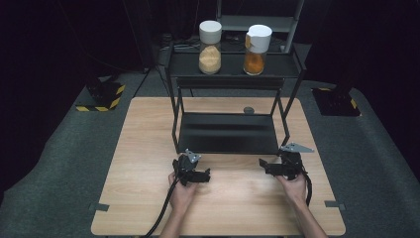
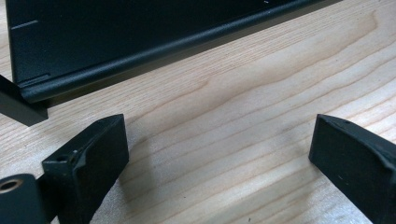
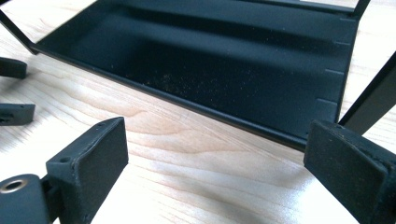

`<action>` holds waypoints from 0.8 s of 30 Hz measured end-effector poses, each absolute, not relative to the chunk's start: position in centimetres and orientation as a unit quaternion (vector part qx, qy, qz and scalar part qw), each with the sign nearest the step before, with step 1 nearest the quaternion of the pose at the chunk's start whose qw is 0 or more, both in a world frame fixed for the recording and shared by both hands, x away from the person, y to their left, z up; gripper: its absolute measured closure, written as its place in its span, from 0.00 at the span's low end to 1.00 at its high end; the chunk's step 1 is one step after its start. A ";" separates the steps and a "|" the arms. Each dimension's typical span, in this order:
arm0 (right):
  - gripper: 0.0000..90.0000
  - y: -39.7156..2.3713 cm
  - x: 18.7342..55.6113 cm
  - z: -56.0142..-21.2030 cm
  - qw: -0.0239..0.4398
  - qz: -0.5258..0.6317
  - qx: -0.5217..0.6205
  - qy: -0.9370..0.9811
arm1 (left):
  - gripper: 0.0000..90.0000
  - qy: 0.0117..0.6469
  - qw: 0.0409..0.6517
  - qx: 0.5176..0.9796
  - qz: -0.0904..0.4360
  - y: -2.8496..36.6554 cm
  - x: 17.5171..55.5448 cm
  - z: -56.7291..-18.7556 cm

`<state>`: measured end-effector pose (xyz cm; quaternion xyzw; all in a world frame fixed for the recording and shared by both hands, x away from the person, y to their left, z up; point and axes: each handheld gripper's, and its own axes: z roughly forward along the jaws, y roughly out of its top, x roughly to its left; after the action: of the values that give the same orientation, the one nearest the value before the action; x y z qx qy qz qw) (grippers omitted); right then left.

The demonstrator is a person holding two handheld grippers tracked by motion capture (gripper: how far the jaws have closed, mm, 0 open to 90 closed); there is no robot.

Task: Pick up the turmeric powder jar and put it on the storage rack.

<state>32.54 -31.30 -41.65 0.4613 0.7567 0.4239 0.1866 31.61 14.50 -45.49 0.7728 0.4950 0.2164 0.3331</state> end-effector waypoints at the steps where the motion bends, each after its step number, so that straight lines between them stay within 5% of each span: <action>1: 0.07 -31.3 32.5 -41.8 0.186 0.424 0.462 0.757 | 0.05 0.495 0.333 0.773 0.216 14.5 31.6 -45.5; 24: 0.07 -29.3 33.2 -44.4 0.185 0.377 0.473 0.775 | 0.06 0.495 0.333 0.773 0.217 14.5 31.6 -45.5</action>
<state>33.23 -29.33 -44.41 0.4728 0.7747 0.3771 0.1845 31.57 14.48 -45.49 0.7727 0.4948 0.2170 0.3332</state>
